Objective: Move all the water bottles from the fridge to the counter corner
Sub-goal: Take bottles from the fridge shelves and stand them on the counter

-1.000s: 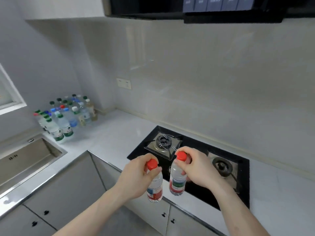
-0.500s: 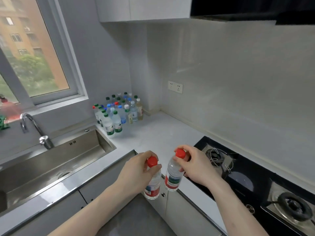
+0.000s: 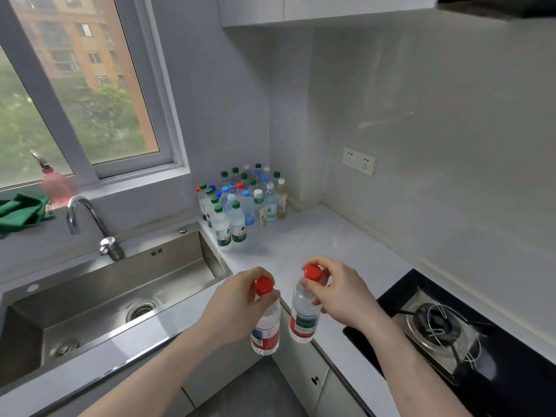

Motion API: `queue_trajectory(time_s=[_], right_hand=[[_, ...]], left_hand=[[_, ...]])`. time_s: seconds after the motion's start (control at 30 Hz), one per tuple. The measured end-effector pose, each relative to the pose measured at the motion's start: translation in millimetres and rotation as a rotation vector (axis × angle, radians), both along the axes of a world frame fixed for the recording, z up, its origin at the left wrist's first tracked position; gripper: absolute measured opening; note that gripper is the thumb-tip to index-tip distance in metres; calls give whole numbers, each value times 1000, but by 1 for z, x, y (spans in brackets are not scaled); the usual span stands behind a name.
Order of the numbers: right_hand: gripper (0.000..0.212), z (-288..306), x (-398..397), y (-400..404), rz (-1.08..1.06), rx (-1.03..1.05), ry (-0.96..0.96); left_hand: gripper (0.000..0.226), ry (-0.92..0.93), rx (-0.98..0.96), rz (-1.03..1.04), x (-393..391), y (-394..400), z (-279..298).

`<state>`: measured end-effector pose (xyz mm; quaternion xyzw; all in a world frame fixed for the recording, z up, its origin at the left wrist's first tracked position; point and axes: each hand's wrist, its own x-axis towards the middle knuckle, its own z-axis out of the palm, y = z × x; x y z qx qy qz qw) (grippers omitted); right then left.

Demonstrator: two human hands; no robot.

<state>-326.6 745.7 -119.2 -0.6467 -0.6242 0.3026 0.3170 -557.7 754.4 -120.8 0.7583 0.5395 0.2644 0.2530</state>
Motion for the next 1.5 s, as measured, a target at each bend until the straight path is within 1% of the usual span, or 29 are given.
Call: queue_trajectory(time_s=[0.37,0.73,0.83,1.07,1.23,1.5], right_hand=[[22,10,28,151,74,9,-41],[26,0,36,255,101,-51,-79],[29,-6,33,283,87,-61,-81],[20,-26,24,346,25,-73,-105],[20,-46,15,393,-11,-74,-140],[15,-76,-3,453,-53,-81,-179]], left_hand=[[16,70,11,94,28,140,7],[21,147,-34,114,40,242,-9],[23,191,-42,81,38,277,-15],[25,334,-30,-31,29,357,-30],[26,420,20,-69,23,409,-40],[24,534,12,-139,20,483,-58]])
